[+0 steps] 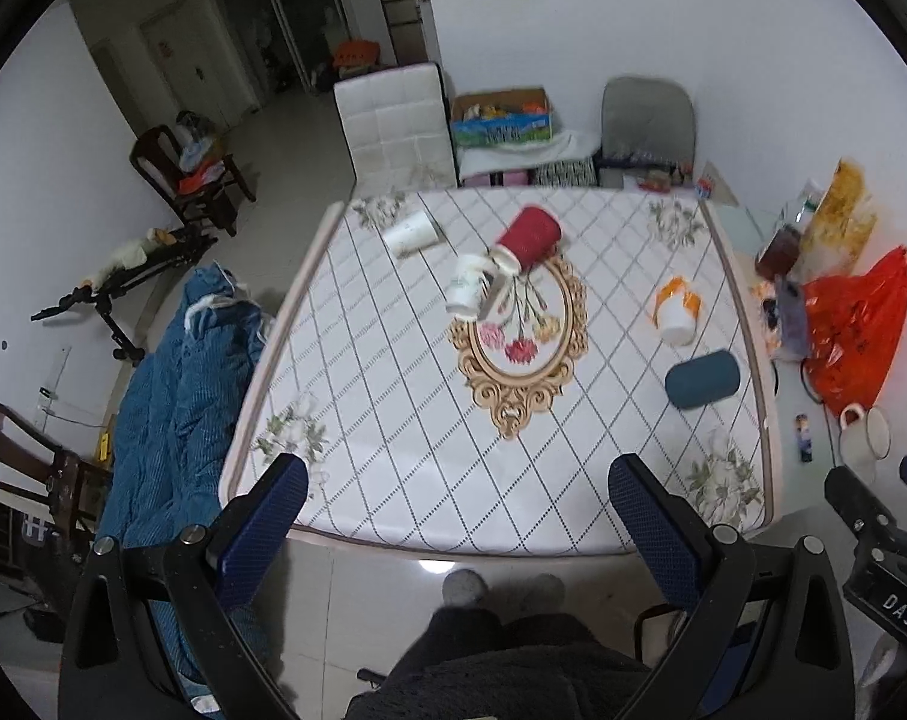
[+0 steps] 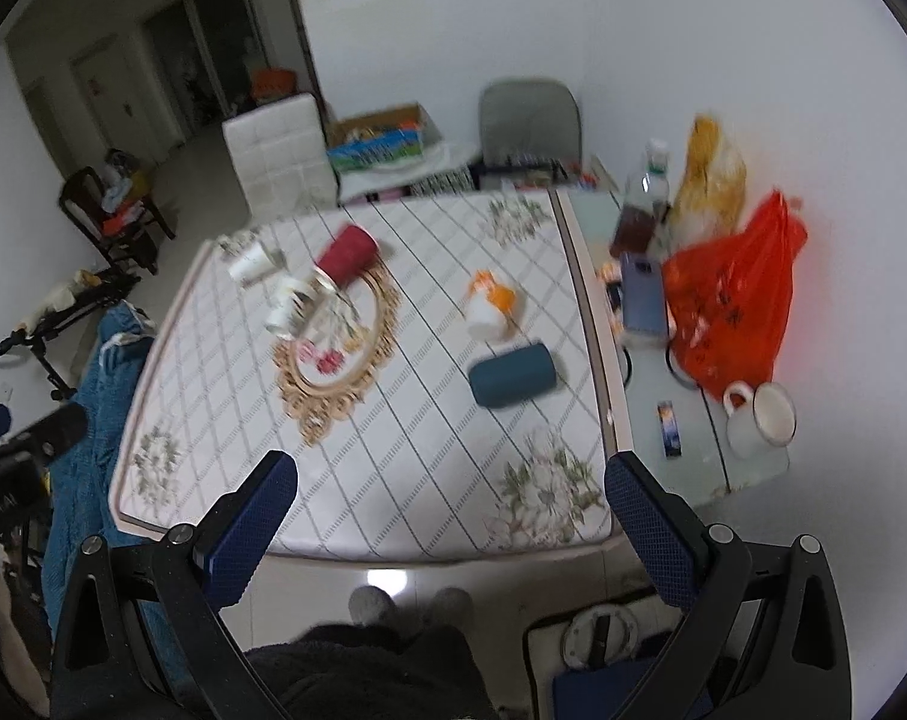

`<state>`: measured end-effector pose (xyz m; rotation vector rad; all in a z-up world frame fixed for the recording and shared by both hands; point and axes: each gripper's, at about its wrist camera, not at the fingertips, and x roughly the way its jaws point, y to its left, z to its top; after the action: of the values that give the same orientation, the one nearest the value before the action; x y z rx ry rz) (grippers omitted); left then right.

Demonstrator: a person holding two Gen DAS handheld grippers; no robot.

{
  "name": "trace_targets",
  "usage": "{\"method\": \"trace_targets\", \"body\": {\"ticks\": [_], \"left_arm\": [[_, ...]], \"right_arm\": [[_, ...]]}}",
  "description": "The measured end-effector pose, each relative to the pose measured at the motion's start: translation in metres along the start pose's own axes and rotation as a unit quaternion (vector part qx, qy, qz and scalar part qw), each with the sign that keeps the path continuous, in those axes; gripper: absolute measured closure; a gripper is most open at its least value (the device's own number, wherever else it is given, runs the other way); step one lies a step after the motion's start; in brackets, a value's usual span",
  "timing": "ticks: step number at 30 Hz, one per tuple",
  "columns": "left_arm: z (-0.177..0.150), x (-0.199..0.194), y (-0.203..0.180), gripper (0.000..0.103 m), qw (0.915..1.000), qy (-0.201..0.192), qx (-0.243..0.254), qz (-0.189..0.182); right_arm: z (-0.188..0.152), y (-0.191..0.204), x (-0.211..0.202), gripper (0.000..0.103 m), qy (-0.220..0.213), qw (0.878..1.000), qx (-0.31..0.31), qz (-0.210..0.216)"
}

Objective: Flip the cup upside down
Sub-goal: 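Reach the left gripper to the orange-and-white paper cup and close on it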

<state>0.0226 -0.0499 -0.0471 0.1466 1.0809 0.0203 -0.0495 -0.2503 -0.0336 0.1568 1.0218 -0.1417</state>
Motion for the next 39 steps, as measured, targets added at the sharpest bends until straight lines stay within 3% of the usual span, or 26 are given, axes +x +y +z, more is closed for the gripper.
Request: {"method": "trace_targets", "body": {"ticks": [8, 16, 19, 30, 34, 39], "left_arm": [[0.015, 0.066, -0.037, 0.0, 0.9975, 0.048, 0.05, 0.011], [0.047, 0.141, -0.09, 0.0, 0.9876, 0.081, 0.134, 0.011], [0.063, 0.168, -0.114, 0.0, 0.9814, 0.087, 0.171, 0.004], [0.134, 0.266, -0.222, 0.0, 0.9444, 0.104, 0.312, -0.007], [0.167, 0.307, -0.259, 0.0, 0.9358, 0.156, 0.313, -0.045], [0.185, 0.349, -0.288, 0.001, 0.9278, 0.228, 0.281, -0.093]], "right_arm": [[-0.022, -0.041, 0.097, 0.0, 0.079, 0.996, 0.036, -0.014], [-0.042, -0.068, 0.186, 0.0, 0.152, 0.984, 0.091, -0.022], [-0.047, -0.078, 0.22, 0.0, 0.18, 0.976, 0.123, -0.022], [-0.052, -0.108, 0.319, 0.0, 0.251, 0.943, 0.213, -0.04], [-0.047, -0.119, 0.342, 0.0, 0.258, 0.935, 0.236, -0.054], [-0.041, -0.131, 0.362, 0.0, 0.265, 0.926, 0.26, -0.069]]}}
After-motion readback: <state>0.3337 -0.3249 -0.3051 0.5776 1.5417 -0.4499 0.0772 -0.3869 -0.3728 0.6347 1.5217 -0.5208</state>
